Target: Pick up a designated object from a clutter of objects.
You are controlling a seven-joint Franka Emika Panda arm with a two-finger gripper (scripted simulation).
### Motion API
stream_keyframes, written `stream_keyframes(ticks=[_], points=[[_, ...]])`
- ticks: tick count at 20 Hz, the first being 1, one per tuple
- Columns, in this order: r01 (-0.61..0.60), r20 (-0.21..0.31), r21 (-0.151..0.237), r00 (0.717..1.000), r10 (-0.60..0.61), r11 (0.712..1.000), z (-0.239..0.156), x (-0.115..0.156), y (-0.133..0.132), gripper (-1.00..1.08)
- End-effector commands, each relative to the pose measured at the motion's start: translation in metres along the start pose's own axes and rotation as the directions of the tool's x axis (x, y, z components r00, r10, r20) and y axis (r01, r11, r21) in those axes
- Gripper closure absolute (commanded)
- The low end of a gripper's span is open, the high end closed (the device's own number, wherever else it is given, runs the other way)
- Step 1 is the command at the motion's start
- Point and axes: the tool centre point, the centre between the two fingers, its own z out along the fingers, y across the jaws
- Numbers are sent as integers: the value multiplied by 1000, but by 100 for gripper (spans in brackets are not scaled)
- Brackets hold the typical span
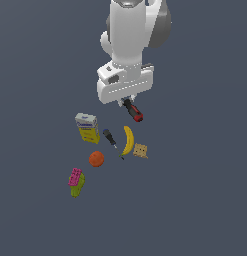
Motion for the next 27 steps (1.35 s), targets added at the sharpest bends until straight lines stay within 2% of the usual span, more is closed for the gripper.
stream_keyframes(ticks=[1, 8, 14, 20, 27], points=[[0, 0, 0, 1000, 0, 1000, -24, -9, 13, 108], [-2, 1, -2, 1000, 2, 1000, -84, -29, 47, 108], [-2, 2, -4, 1000, 2, 1000, -119, -40, 67, 108], [-2, 2, -5, 1000, 2, 1000, -138, -45, 79, 108], [-2, 2, -5, 1000, 2, 1000, -139, -44, 79, 108]])
